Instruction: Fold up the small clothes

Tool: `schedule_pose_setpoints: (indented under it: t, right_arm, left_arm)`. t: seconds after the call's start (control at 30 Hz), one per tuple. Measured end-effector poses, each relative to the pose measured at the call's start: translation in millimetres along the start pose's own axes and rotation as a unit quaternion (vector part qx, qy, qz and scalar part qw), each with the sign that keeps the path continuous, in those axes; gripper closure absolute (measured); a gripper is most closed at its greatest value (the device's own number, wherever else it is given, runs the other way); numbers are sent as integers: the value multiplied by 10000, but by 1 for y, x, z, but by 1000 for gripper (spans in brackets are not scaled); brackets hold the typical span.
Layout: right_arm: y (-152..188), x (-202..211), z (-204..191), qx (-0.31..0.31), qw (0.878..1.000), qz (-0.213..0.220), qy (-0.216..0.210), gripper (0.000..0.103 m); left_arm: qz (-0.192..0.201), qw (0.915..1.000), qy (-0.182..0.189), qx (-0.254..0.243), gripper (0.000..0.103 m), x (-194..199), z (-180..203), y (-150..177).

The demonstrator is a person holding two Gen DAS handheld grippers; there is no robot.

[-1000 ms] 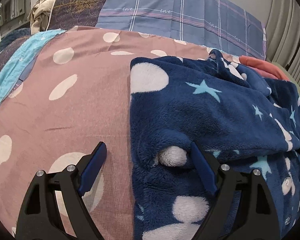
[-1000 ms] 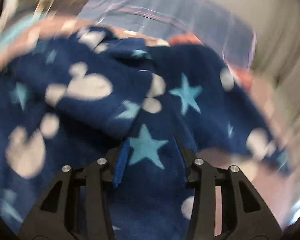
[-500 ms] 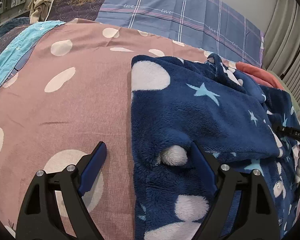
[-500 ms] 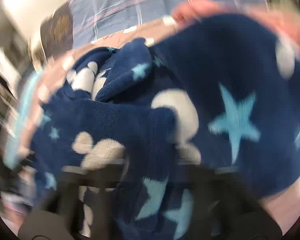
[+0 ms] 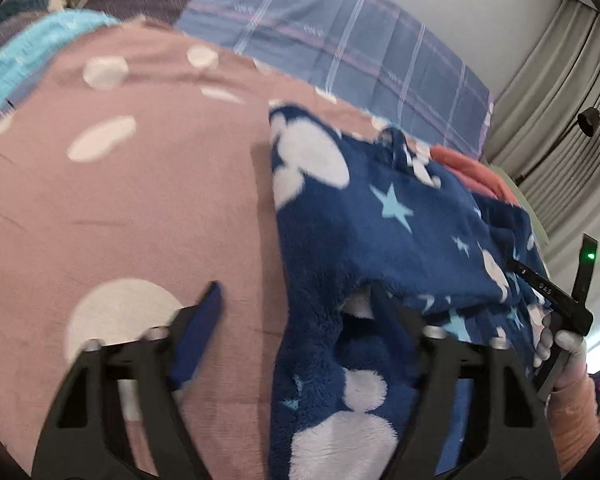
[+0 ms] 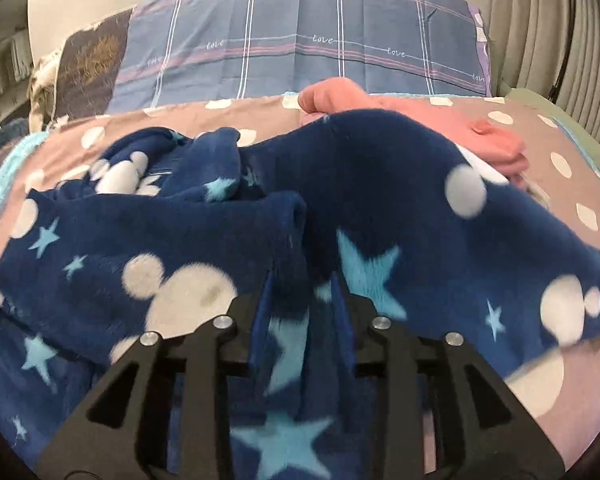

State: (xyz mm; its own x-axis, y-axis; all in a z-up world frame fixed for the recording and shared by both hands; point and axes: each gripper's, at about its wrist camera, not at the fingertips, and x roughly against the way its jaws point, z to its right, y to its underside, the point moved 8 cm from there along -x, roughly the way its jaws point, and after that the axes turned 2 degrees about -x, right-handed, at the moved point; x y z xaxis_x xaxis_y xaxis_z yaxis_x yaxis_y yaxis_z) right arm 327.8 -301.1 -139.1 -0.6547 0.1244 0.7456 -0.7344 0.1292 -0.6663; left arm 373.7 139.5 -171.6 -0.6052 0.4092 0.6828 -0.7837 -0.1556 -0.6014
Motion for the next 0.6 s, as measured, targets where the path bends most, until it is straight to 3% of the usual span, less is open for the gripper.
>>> schedule_pose_setpoints:
  t: [0.03, 0.07, 0.13, 0.23, 0.37, 0.47, 0.6]
  right_arm:
    - [1, 8, 0, 25, 10000, 74, -61, 71]
    - [2, 14, -3, 66, 9998, 138, -158, 69]
    - [10, 28, -16, 207, 9980, 203, -567, 62]
    - [29, 29, -36, 444, 9924, -113, -1146, 55]
    - [49, 6, -41, 331, 9920, -396, -1151, 49]
    - [48, 6, -42, 250, 9916, -340, -1219, 47]
    - [51, 5, -45, 345, 9916, -341, -1200, 42]
  left_arm:
    - [-57, 9999, 102, 20, 65, -3, 1, 1]
    - [-79, 9997, 223, 43, 80, -4, 3, 2]
    - [-15, 10000, 49, 62, 86, 0, 1, 1]
    - [18, 9988, -479, -58, 86, 5, 0, 2]
    - [37, 9969, -738, -264, 82, 10, 2, 3]
    - [171, 9933, -1001, -547, 81, 29, 13, -1]
    - [419, 9899, -1059, -846, 76, 48, 43, -22]
